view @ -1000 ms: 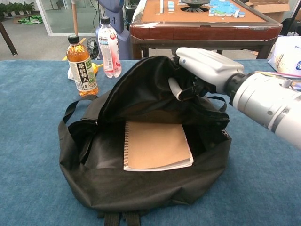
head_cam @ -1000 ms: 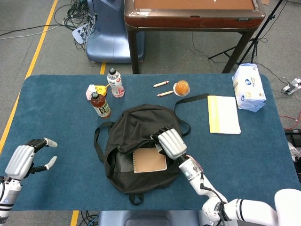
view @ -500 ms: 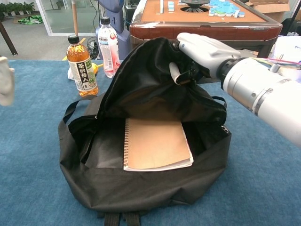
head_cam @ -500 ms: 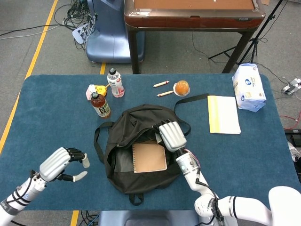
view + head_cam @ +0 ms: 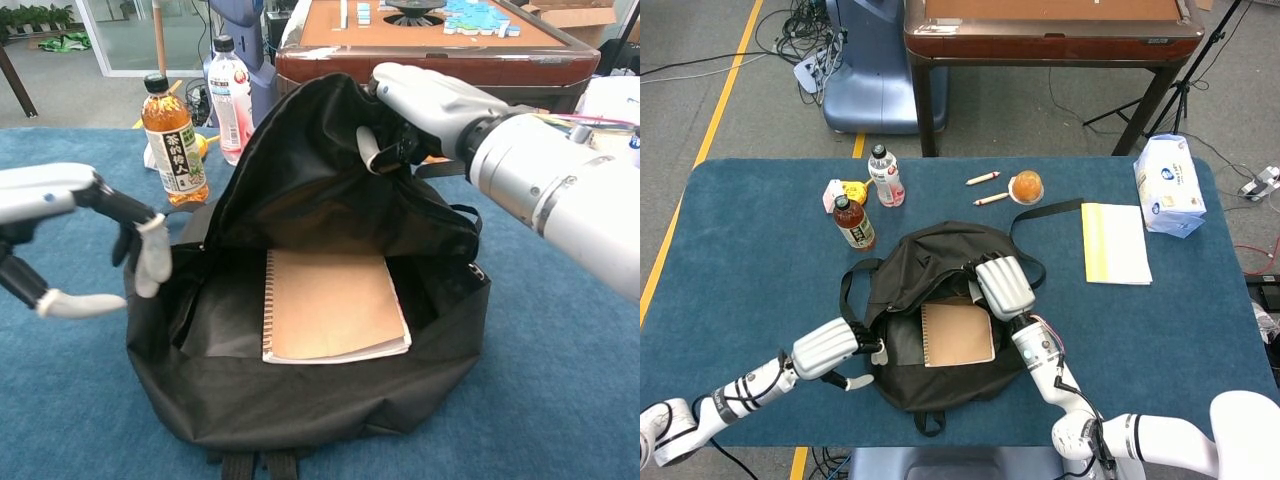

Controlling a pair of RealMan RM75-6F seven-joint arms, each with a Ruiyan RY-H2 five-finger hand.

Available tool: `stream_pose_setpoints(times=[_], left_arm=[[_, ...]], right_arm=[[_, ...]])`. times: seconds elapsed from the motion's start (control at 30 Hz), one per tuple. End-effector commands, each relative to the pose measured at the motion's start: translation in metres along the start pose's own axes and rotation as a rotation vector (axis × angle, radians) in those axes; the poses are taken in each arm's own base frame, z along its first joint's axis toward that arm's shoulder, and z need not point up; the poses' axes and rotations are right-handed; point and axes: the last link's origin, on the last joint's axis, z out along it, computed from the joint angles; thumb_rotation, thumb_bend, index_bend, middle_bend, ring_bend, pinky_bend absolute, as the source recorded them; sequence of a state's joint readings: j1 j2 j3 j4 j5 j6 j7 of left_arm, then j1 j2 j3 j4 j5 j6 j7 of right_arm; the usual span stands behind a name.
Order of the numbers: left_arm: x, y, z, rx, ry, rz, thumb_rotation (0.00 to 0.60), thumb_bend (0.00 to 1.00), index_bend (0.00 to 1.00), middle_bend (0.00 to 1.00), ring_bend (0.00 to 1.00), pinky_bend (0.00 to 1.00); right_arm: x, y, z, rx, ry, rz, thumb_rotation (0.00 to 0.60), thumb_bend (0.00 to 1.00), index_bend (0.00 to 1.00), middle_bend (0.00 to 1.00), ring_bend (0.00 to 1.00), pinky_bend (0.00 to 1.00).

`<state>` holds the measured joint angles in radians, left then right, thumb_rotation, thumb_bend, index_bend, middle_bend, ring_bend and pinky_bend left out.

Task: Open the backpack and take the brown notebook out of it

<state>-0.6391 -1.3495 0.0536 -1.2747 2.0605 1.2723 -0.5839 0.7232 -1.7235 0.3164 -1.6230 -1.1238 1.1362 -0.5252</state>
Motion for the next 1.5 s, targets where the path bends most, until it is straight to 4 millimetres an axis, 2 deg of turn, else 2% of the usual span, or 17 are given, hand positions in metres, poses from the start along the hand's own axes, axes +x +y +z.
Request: stream_pose_setpoints(times=[0.03, 0.3, 0.4, 0.57, 0.83, 1.1, 1.5], left_arm=[[-0.011, -0.007, 0.015, -0.002, -0.044, 0.013, 0.6, 0.29, 0.42, 0.46, 0.43, 0.45], [-0.029, -0.018, 0.03, -0.016, -0.1, 0.083, 0.6, 0.29, 0.27, 0.24, 0.25, 0.28], [-0.031, -0.02, 0.035, -0.033, -0.087, 0.121, 0.6, 0.28, 0.23, 0.19, 0.2, 0.25], [-0.035, -0.023, 0.042, -0.065, -0.066, 0.184, 0.6, 0.29, 0.22, 0.18, 0.19, 0.25], [-0.046, -0.027, 0.062, -0.084, -0.081, 0.204, 0.6, 0.29, 0.2, 0.17, 0.19, 0.25], [-0.056, -0.034, 0.083, -0.135, -0.078, 0.368, 0.6, 0.29, 0.16, 0.14, 0.18, 0.24], [-0.071, -0.039, 0.098, -0.142, -0.057, 0.411, 0.6, 0.29, 0.1, 0.08, 0.13, 0.24]], right_arm=[[0.001, 0.0, 0.001, -0.001, 0.0, -0.006, 0.6, 0.77, 0.73, 0.57, 0.45, 0.41], [0.006, -0.003, 0.007, -0.016, 0.025, -0.002, 0.6, 0.77, 0.73, 0.56, 0.45, 0.41], [0.01, -0.004, 0.01, -0.021, 0.052, 0.008, 0.6, 0.77, 0.73, 0.56, 0.45, 0.41], [0.016, -0.006, 0.014, -0.025, 0.078, 0.019, 0.6, 0.77, 0.73, 0.55, 0.45, 0.41], [0.014, -0.01, 0.015, -0.03, 0.067, 0.015, 0.6, 0.77, 0.73, 0.54, 0.45, 0.41], [0.014, -0.011, 0.011, -0.024, 0.058, 0.004, 0.6, 0.77, 0.73, 0.54, 0.45, 0.41], [0.015, -0.007, 0.01, -0.036, 0.053, -0.005, 0.6, 0.77, 0.73, 0.53, 0.45, 0.41]])
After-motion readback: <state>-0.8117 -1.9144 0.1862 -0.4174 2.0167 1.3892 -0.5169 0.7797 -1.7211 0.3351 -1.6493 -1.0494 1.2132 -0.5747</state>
